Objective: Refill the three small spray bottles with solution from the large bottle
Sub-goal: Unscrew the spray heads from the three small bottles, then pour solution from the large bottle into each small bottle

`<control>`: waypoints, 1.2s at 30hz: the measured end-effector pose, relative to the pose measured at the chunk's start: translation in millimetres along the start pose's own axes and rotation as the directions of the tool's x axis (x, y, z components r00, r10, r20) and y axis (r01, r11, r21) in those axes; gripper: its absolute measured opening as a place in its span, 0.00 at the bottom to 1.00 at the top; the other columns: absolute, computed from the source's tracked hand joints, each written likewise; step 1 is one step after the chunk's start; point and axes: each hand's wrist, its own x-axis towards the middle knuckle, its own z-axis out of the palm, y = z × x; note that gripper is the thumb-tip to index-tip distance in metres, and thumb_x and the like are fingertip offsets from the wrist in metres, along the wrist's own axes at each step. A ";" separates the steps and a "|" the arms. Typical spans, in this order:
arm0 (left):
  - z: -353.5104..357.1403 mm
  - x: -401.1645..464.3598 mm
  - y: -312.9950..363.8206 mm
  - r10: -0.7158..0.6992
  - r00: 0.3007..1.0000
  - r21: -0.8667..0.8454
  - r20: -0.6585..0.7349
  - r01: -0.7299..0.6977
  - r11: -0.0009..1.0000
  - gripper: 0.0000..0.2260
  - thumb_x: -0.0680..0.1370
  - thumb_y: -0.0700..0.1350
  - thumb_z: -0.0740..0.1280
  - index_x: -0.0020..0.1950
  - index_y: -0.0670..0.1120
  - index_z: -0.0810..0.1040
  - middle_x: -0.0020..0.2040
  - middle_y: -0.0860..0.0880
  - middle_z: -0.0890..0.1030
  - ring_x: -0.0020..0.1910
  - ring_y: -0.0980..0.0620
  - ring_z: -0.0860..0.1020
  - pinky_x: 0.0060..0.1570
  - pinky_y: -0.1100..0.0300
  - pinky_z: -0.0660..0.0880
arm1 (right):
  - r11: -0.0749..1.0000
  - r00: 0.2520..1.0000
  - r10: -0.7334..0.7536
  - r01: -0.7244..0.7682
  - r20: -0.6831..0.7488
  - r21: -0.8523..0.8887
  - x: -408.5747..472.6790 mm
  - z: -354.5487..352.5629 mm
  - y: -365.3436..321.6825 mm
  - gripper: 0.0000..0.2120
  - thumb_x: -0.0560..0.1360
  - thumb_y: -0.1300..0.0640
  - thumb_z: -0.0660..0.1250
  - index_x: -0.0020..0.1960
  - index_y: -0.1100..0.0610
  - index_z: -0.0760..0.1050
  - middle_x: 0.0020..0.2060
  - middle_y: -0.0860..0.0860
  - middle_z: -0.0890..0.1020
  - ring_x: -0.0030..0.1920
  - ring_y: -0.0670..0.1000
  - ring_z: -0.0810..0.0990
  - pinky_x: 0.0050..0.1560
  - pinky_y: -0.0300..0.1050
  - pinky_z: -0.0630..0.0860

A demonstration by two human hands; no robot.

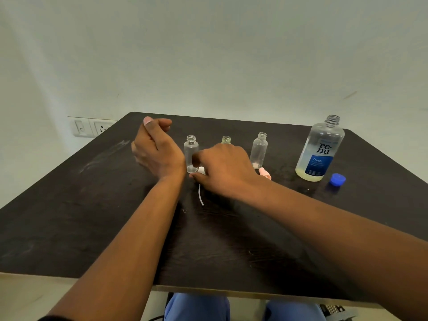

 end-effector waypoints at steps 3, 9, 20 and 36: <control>-0.5 -0.9 1.6 0.012 1.000 0.000 0.009 -0.012 1.000 0.23 0.83 0.56 0.50 0.40 0.55 0.82 0.39 0.58 0.84 0.51 0.47 0.81 0.57 0.44 0.75 | 0.999 0.999 0.022 -0.021 -0.024 0.039 -0.3 -0.7 1.6 0.14 0.80 0.38 0.65 0.54 0.47 0.80 0.44 0.49 0.85 0.49 0.57 0.83 0.40 0.48 0.67; -3.0 -2.5 5.1 0.095 0.993 -0.014 0.064 -0.094 0.995 0.24 0.82 0.58 0.50 0.45 0.51 0.84 0.42 0.58 0.84 0.52 0.48 0.80 0.57 0.46 0.74 | 0.992 0.995 0.062 -0.052 -0.078 0.118 -7.8 -14.6 7.1 0.12 0.79 0.40 0.67 0.55 0.47 0.80 0.43 0.48 0.85 0.51 0.55 0.83 0.46 0.50 0.77; -6.3 -30.9 23.9 0.587 0.743 -0.071 0.322 -0.600 0.797 0.09 0.82 0.45 0.62 0.56 0.45 0.80 0.53 0.52 0.80 0.55 0.59 0.72 0.58 0.47 0.70 | 0.969 0.731 0.240 -0.140 -0.638 0.205 -49.7 -34.0 74.1 0.06 0.78 0.52 0.70 0.51 0.51 0.84 0.43 0.46 0.85 0.50 0.54 0.79 0.48 0.41 0.68; 2.8 -70.3 58.9 0.753 0.286 -0.126 0.593 -0.890 0.438 0.11 0.79 0.45 0.67 0.59 0.43 0.81 0.52 0.48 0.82 0.52 0.45 0.77 0.54 0.55 0.70 | 0.697 0.533 0.704 -0.390 -0.469 0.602 -90.7 -14.9 182.5 0.35 0.75 0.31 0.68 0.74 0.48 0.65 0.64 0.46 0.76 0.62 0.48 0.77 0.63 0.57 0.78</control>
